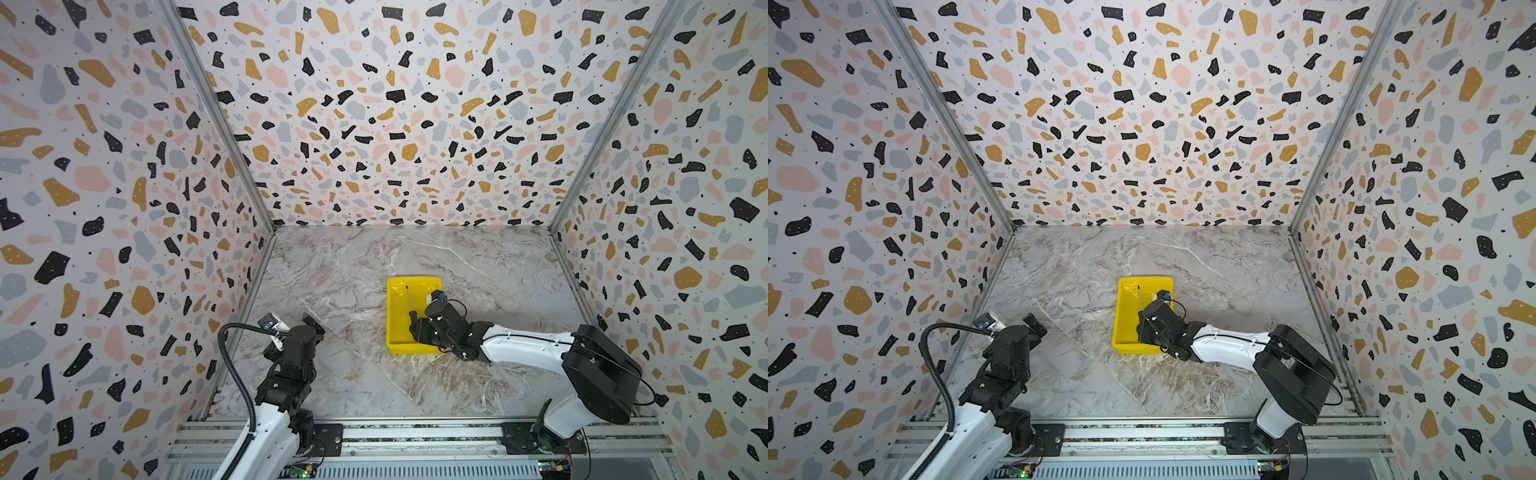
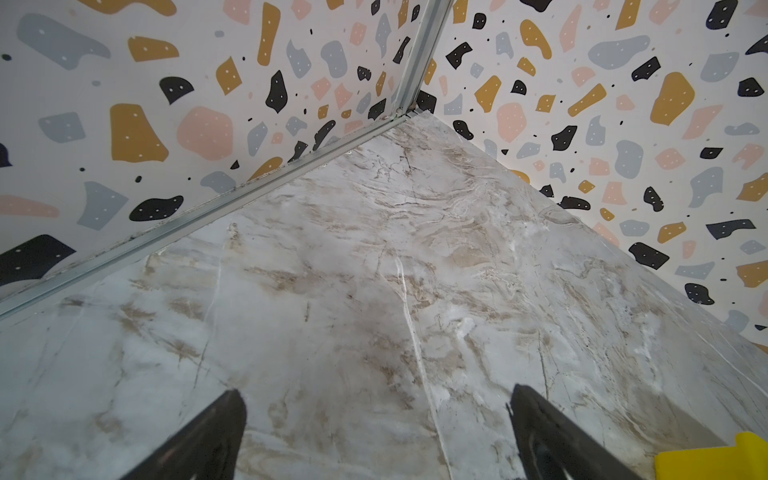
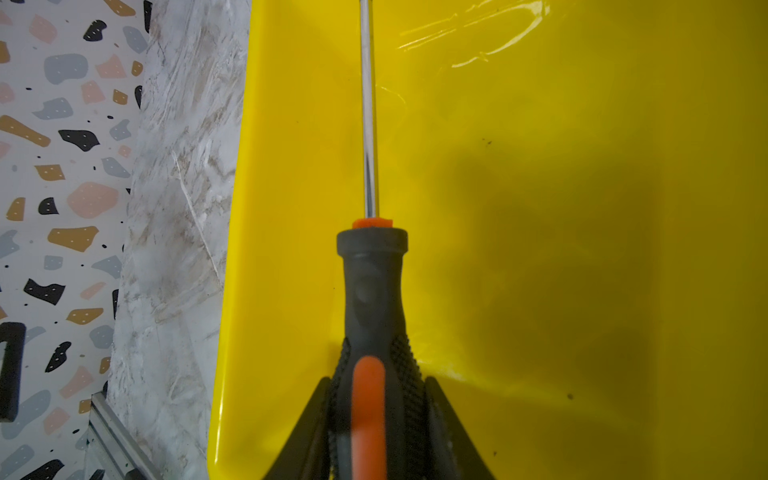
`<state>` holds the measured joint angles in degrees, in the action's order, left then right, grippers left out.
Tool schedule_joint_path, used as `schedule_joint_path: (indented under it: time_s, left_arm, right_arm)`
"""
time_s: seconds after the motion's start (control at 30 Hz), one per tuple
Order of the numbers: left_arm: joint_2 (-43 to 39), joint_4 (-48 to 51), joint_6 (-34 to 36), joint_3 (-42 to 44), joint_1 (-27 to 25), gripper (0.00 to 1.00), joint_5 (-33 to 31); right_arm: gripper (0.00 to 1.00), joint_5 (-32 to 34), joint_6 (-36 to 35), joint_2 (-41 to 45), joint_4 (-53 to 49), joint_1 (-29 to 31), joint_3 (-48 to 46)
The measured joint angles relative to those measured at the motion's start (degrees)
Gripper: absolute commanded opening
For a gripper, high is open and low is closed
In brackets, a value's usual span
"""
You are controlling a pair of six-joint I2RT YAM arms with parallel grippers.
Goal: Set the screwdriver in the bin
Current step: 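Lower the screwdriver into the bin and open the right gripper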
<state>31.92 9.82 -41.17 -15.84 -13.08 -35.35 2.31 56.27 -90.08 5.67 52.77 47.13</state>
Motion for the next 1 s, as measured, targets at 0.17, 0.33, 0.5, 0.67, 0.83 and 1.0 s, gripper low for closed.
schedule_joint_path:
  time_s: [0.17,0.33,0.5,0.67,0.83,1.0]
  left_arm:
    - [0.00,0.00,0.00,0.00,0.00,1.00,0.00]
    - [0.00,0.00,0.00,0.00,0.00,1.00,0.00]
    - [0.00,0.00,0.00,0.00,0.00,1.00,0.00]
    - [0.07,0.00,0.00,0.00,0.00,1.00,0.00]
    - [0.09,0.00,0.00,0.00,0.00,1.00,0.00]
    - [0.09,0.00,0.00,0.00,0.00,1.00,0.00]
  right_arm:
    - [0.29,0.07,-0.04,0.00,-0.15,0.00,0.00]
    - [0.30,0.07,-0.24,0.00,-0.24,0.00,0.04]
    - [0.31,0.04,-0.44,0.00,-0.74,0.00,0.20]
    - [0.35,0.04,-0.90,0.00,-1.14,0.00,0.35]
    - [0.37,0.04,-1.36,0.00,-1.68,0.00,0.79]
    - [0.37,0.13,-1.77,0.00,-1.88,0.00,1.22]
